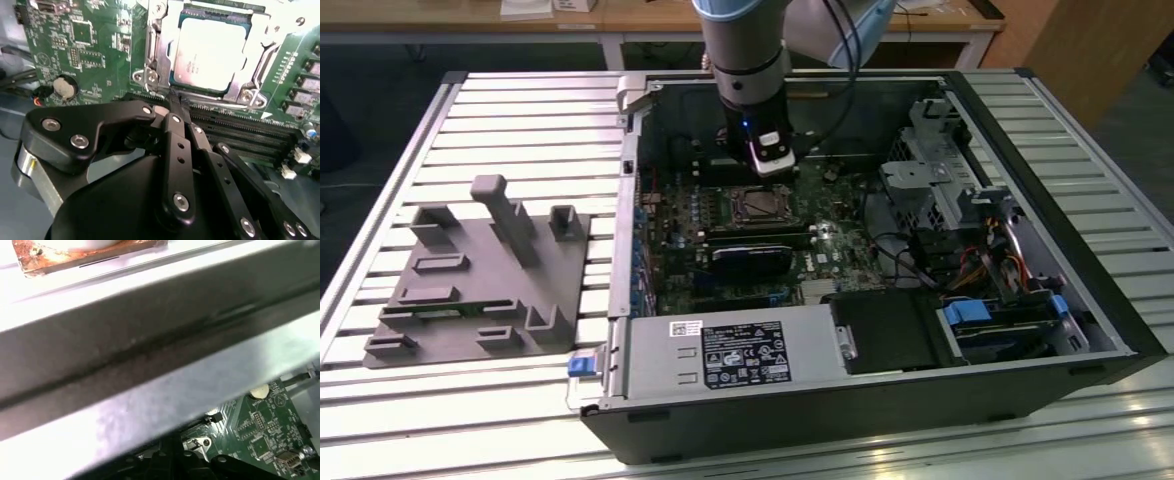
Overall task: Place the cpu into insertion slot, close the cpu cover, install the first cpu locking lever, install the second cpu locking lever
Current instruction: 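Install the first cpu locking lever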
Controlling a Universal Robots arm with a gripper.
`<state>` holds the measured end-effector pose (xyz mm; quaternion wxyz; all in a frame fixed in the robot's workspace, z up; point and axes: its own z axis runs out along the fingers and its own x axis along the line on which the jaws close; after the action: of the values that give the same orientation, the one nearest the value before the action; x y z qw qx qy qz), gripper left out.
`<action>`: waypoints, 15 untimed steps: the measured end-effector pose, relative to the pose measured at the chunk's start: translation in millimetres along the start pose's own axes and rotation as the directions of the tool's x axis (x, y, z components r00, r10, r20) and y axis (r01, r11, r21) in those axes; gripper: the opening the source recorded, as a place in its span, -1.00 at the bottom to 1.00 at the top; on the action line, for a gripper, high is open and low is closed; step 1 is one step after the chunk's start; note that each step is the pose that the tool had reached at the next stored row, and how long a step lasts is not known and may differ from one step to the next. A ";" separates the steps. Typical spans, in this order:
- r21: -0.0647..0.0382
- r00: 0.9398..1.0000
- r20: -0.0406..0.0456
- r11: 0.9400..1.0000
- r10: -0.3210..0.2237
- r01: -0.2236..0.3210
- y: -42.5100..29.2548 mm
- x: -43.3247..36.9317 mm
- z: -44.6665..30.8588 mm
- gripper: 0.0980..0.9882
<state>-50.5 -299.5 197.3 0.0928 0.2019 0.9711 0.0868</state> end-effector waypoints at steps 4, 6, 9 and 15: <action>0.002 1.000 0.001 1.000 0.000 0.000 1.8 -1.3 -8.3 -0.98; 0.003 1.000 0.001 1.000 0.001 -0.001 2.7 -1.9 -12.7 -0.98; 0.006 1.000 0.003 1.000 0.001 -0.001 3.7 -2.6 -17.4 -0.98; 0.011 1.000 0.005 1.000 0.000 0.000 3.8 -2.6 -17.8 -0.98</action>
<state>-50.5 -299.5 215.6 0.0942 0.2028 0.9713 0.0811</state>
